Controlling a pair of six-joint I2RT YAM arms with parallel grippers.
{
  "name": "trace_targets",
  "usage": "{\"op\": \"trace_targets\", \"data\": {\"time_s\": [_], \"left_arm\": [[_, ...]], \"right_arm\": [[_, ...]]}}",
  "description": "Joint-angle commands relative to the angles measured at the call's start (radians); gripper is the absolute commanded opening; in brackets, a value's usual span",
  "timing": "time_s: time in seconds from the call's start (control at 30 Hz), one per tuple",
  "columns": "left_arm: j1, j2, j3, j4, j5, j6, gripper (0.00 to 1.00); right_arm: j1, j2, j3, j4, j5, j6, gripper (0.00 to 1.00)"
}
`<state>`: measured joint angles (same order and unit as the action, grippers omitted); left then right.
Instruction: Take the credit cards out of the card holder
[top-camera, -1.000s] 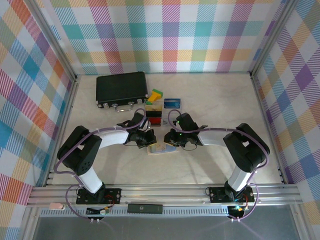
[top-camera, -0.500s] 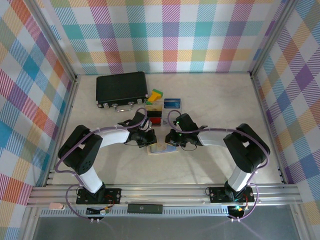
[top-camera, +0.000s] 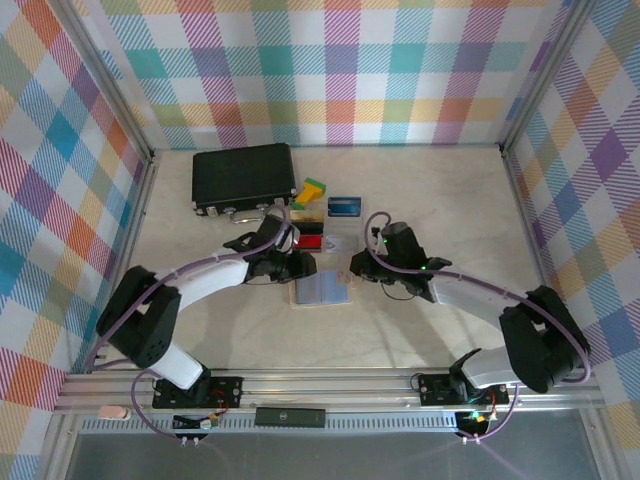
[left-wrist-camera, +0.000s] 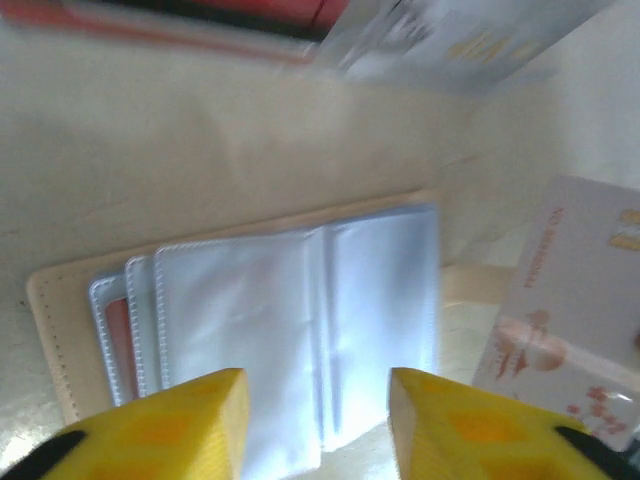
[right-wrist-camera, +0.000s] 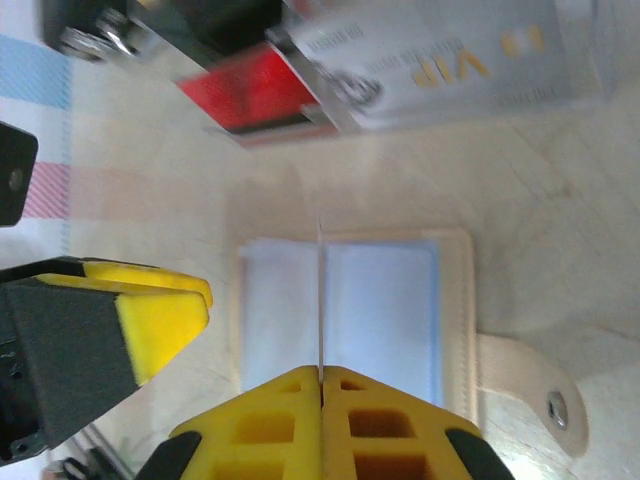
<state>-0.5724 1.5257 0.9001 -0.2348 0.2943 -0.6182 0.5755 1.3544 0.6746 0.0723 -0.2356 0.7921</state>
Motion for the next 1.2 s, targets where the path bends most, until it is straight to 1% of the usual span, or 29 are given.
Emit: {"op": "trace_targets", "data": {"time_s": [0.0, 0.1, 0.23, 0.37, 0.47, 0.57, 0.63, 0.73, 0.77, 0.93, 1.03, 1.17], "left_arm": [[0.033, -0.086, 0.037, 0.009, -0.015, -0.027, 0.48], [0.066, -0.130, 0.020, 0.100, 0.045, -0.082, 0.58], [0.097, -0.144, -0.005, 0.264, 0.149, -0.184, 0.68], [0.097, -0.115, -0.018, 0.461, 0.234, -0.285, 0.69], [0.097, -0.084, -0.031, 0.611, 0.292, -0.363, 0.67], [0.096, -0.054, -0.044, 0.744, 0.337, -0.424, 0.63], [0.094, -0.039, -0.046, 0.777, 0.347, -0.439, 0.61], [0.087, -0.023, -0.040, 0.785, 0.363, -0.438, 0.55], [0.082, -0.018, -0.037, 0.783, 0.368, -0.433, 0.52], [0.065, -0.011, -0.020, 0.781, 0.393, -0.417, 0.39], [0.060, -0.007, -0.009, 0.778, 0.399, -0.410, 0.28], [0.060, -0.010, -0.001, 0.758, 0.396, -0.391, 0.15]], "right_arm": [[-0.054, -0.048, -0.007, 0.112, -0.078, -0.013, 0.04], [-0.098, -0.058, -0.003, 0.196, -0.165, 0.018, 0.04], [-0.134, -0.023, 0.024, 0.326, -0.294, 0.077, 0.04], [-0.146, 0.022, 0.046, 0.449, -0.378, 0.152, 0.04], [-0.153, 0.036, 0.046, 0.522, -0.411, 0.204, 0.04], [-0.159, 0.038, 0.043, 0.550, -0.432, 0.231, 0.04], [-0.161, 0.035, 0.048, 0.549, -0.441, 0.240, 0.04], [-0.164, 0.038, 0.059, 0.550, -0.457, 0.249, 0.04], [-0.164, 0.040, 0.064, 0.580, -0.460, 0.251, 0.04], [-0.168, 0.058, 0.068, 0.613, -0.470, 0.274, 0.04], [-0.172, 0.065, 0.075, 0.636, -0.482, 0.289, 0.05], [-0.178, 0.062, 0.073, 0.609, -0.476, 0.274, 0.05]]}}
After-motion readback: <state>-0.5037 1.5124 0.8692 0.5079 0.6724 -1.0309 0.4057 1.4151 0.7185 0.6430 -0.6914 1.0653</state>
